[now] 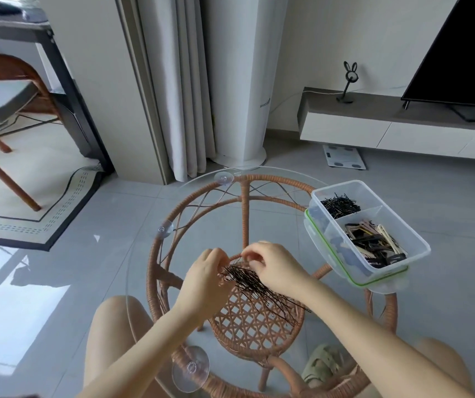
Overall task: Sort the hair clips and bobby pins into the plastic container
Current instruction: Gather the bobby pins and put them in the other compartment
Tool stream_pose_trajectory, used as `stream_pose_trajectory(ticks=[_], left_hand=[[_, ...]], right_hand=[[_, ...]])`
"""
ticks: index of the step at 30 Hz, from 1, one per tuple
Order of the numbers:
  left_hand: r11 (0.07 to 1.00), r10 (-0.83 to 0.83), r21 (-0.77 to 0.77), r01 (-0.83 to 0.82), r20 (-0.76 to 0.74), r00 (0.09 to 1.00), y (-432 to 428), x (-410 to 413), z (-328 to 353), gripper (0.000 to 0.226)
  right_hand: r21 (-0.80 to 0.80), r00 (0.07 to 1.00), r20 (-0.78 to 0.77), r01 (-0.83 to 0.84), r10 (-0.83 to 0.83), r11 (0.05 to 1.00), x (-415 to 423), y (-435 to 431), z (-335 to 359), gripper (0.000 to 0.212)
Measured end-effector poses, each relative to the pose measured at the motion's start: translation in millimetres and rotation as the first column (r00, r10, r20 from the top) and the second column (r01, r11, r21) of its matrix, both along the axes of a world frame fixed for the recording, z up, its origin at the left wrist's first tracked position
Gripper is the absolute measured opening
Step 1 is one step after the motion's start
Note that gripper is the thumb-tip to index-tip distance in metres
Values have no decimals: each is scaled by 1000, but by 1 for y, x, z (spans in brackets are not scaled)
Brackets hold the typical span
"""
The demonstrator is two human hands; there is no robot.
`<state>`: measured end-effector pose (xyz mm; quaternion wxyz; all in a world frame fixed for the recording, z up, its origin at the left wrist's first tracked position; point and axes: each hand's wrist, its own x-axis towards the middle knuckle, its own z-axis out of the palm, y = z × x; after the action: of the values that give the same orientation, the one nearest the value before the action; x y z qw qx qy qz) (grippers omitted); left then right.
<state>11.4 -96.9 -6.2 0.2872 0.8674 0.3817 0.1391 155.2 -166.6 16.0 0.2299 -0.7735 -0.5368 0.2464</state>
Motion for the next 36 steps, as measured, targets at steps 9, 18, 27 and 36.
stream_pose_trajectory(ticks=[9,18,27,36], left_hand=[[967,-183,66,244,-483,856,22,-8,7,91],[952,-285,4,305,-341,896,22,13,7,42],[896,-306,181,406,-412,858,23,12,5,63],[882,-406,69,467,-394,825,24,30,11,45]], right_hand=[[-321,919,377,14,114,947,14,-64,-4,108],[-91,978,206,55,-35,994,4,-47,-18,65],[-73,948,317,4,19,997,3,-38,-21,25],[-4,963,261,77,-73,997,21,-50,6,19]])
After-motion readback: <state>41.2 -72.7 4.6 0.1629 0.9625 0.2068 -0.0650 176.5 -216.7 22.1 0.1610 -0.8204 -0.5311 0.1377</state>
